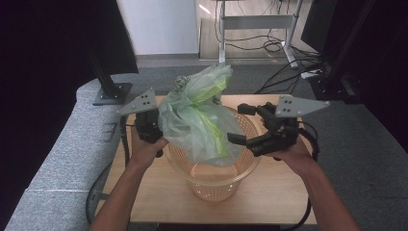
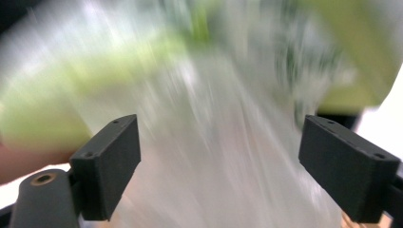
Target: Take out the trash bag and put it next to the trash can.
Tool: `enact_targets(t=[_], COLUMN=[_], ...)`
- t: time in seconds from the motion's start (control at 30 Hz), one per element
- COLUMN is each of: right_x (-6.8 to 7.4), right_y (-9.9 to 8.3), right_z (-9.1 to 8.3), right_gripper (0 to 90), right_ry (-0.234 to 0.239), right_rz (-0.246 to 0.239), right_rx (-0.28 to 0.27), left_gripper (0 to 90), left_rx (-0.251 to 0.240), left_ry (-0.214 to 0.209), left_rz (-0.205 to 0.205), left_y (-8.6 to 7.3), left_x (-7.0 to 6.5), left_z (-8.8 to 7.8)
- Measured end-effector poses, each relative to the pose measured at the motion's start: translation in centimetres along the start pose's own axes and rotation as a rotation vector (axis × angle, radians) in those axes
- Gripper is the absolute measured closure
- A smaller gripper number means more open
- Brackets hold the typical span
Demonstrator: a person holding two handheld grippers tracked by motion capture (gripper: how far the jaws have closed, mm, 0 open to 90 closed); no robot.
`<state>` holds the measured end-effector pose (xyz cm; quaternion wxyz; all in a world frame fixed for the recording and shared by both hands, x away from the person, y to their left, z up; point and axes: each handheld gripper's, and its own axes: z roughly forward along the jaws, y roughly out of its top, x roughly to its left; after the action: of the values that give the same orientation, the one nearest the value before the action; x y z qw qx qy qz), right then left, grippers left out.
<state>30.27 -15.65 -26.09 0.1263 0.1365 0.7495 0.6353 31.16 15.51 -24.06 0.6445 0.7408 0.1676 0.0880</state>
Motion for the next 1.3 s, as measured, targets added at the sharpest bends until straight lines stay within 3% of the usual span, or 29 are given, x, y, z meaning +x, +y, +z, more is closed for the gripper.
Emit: enact_targets(t=[0.07, 0.17, 0.23, 0.3, 0.33, 0.4, 0.47, 0.53, 0.6, 0.67, 0.73, 0.9, 1.07, 1.3], right_x=[-0.1, 0.1, 0.1, 0.4, 0.6, 0.9, 1.2, 1.5, 1.7, 1.9, 2.2, 3.0, 3.2, 2.7], right_y=[-0.5, -0.4, 0.0, 0.1, 0.1, 0.3, 0.5, 0.8, 1.0, 1.4, 1.9, 3.6, 3.8, 1.4], right_z=[1.4, 3.3, 4.3, 4.8, 4.9, 4.9, 4.6, 3.9, 2.8, 1.4, -0.4, -5.5, -10.6, -15.7], right_gripper=[8.4, 10.8, 25.0, 53.2, 67.6, 85.2, 88.9, 89.3, 89.3, 89.4, 89.4, 89.4, 89.3, 89.3], right_ry=[-0.007, -0.033, -0.045, -0.018, -0.038, -0.061, -0.091, -0.121, -0.141, -0.156, -0.181, -0.246, -0.322, -0.385], right_rz=[-0.035, -0.090, -0.095, -0.126, -0.150, -0.161, -0.175, -0.180, -0.173, -0.174, -0.181, -0.190, -0.181, -0.118], right_rx=[0.056, 0.069, 0.078, 0.087, 0.095, 0.098, 0.100, 0.087, 0.065, 0.040, 0.018, -0.043, -0.053, -0.091], left_gripper=[87.6, 87.4, 87.2, 86.6, 86.1, 83.4, 74.7, 56.2, 40.3, 29.9, 27.2, 24.7, 24.8, 24.9], left_rx=[-0.001, 0.015, 0.013, 0.002, -0.002, -0.012, -0.021, -0.012, 0.004, 0.025, 0.036, 0.068, 0.097, 0.111], left_ry=[-0.032, -0.069, -0.093, -0.113, -0.118, -0.135, -0.118, -0.075, -0.015, 0.043, 0.101, 0.222, 0.259, 0.284], left_rz=[-0.012, -0.021, -0.038, -0.053, -0.061, -0.079, -0.072, -0.056, -0.044, -0.032, -0.011, -0.010, -0.036, -0.071], left_y=[0.1, 0.0, -0.1, -0.2, -0.2, -0.2, -0.2, -0.1, 0.0, 0.0, -0.1, -0.6, -1.9, -3.2], left_x=[-0.2, -0.5, -0.5, -0.3, -0.2, 0.0, 0.0, -0.3, -0.4, -0.3, -0.3, 0.1, 0.7, 1.6], left_z=[0.4, 1.4, 1.8, 1.9, 1.8, 1.6, 1.3, 0.8, 0.1, -0.8, -1.7, -2.9, -3.4, -3.9])
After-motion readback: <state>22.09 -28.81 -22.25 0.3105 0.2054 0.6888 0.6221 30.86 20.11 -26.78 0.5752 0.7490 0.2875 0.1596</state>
